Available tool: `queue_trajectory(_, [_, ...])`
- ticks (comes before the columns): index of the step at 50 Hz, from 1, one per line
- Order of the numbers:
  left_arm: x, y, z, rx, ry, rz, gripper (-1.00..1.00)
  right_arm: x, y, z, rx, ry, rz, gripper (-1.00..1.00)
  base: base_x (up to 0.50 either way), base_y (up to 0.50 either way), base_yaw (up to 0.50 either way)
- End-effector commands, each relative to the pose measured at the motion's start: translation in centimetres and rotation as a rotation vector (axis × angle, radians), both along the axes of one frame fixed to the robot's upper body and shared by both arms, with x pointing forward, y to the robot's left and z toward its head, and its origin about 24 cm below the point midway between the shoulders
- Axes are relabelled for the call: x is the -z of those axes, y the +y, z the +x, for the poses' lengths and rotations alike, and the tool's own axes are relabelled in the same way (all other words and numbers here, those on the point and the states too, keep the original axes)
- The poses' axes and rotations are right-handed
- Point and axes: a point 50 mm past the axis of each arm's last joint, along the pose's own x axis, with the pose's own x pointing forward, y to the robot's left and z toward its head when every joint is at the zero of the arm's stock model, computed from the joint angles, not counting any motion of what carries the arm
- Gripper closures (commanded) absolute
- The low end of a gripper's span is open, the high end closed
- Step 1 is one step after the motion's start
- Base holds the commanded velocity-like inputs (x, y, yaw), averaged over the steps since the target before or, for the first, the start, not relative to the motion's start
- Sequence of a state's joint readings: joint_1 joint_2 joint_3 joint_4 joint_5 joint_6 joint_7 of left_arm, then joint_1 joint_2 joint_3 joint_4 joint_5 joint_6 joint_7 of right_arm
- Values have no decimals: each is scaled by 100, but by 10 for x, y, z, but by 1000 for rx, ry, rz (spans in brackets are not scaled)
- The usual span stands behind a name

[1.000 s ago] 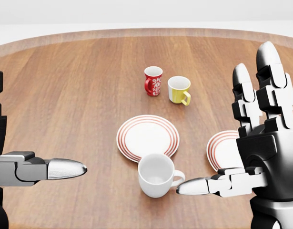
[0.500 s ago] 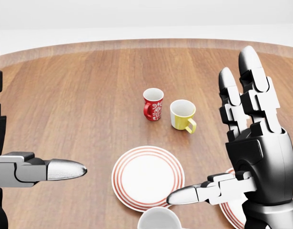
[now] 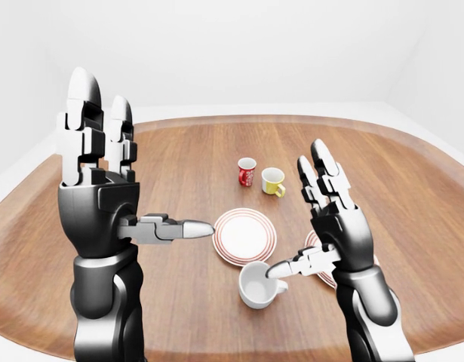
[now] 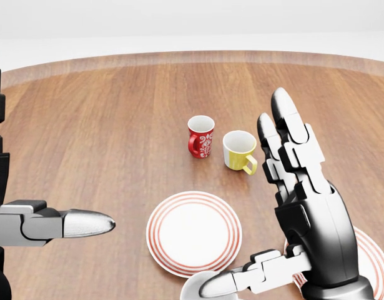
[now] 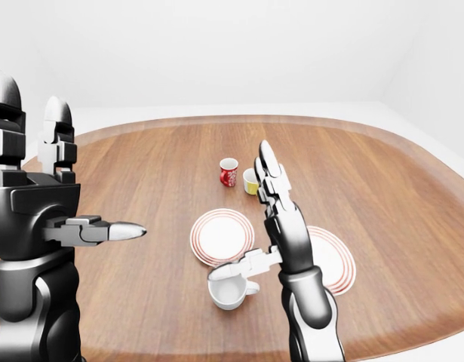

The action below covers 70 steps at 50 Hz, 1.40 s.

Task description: Put the white mug on the left plate.

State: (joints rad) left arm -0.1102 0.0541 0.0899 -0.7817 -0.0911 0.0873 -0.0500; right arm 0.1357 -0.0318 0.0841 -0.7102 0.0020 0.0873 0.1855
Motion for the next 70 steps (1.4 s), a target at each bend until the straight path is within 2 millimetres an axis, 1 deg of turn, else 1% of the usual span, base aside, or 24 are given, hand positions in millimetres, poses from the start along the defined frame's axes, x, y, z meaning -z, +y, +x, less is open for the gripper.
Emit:
queue_trajectory(1, [0, -1, 0, 1, -1, 4, -98, 7, 5, -8, -16, 30, -63, -100, 0, 0, 0])
queue_trajectory(15, [-1, -1, -1, -2, -4, 8, -98, 5, 5, -18, -32, 27, -106, -100, 0, 0, 0])
queue_trajectory(19, [-1, -1, -1, -2, -8, 9, -98, 9, 8, -20, -42, 43, -141, -100, 0, 0, 0])
queue_trajectory(20, [0, -1, 0, -2, -2, 9, -98, 47, 33, -24, -90, 168, -422, -100, 0, 0, 0])
queue_trajectory(22, [0, -1, 0, -2, -1, 10, -98, 54, 34, -24, -95, 192, -455, -100, 0, 0, 0])
queue_trajectory(31, [1, -1, 1, -2, 4, 10, -98, 57, 40, -27, -131, 200, -535, -100, 0, 0, 0])
queue_trajectory(36, [-2, 0, 0, -3, -12, 9, -98, 57, 43, -29, -145, 197, -543, -100, 0, 0, 0])
queue_trajectory(39, [-2, 0, 0, -2, -10, 9, -98, 58, 44, -29, -150, 199, -548, -100, 0, 0, 0])
queue_trajectory(42, [0, -1, 0, -2, 2, 10, -98, 55, 46, -30, -156, 182, -553, -100, 0, 0, 0])
queue_trajectory(47, [-1, 0, 0, -3, -4, 9, -98, 57, 46, -28, -155, 188, -556, -100, 0, 0, 0])
queue_trajectory(49, [0, -1, 0, -2, -2, 10, -98, 61, 46, -27, -147, 203, -565, -100, 0, 0, 0])
queue_trajectory(51, [0, -1, 0, -2, -2, 10, -98, 59, 47, -27, -152, 191, -568, -100, 0, 0, 0])
queue_trajectory(54, [0, -1, 0, -1, 1, 11, -98, 61, 48, -26, -152, 192, -592, -100, 0, 0, 0])
queue_trajectory(61, [0, -1, 0, -2, -1, 10, -98, 69, 51, -25, -148, 214, -641, -100, 0, 0, 0])
queue_trajectory(63, [0, -1, 0, -2, 0, 11, -98, 77, 50, -23, -130, 235, -672, -100, 0, 0, 0])
queue_trajectory(70, [1, -2, 0, 0, 3, 12, -98, 85, 48, -20, -103, 258, -739, -100, 0, 0, 0])
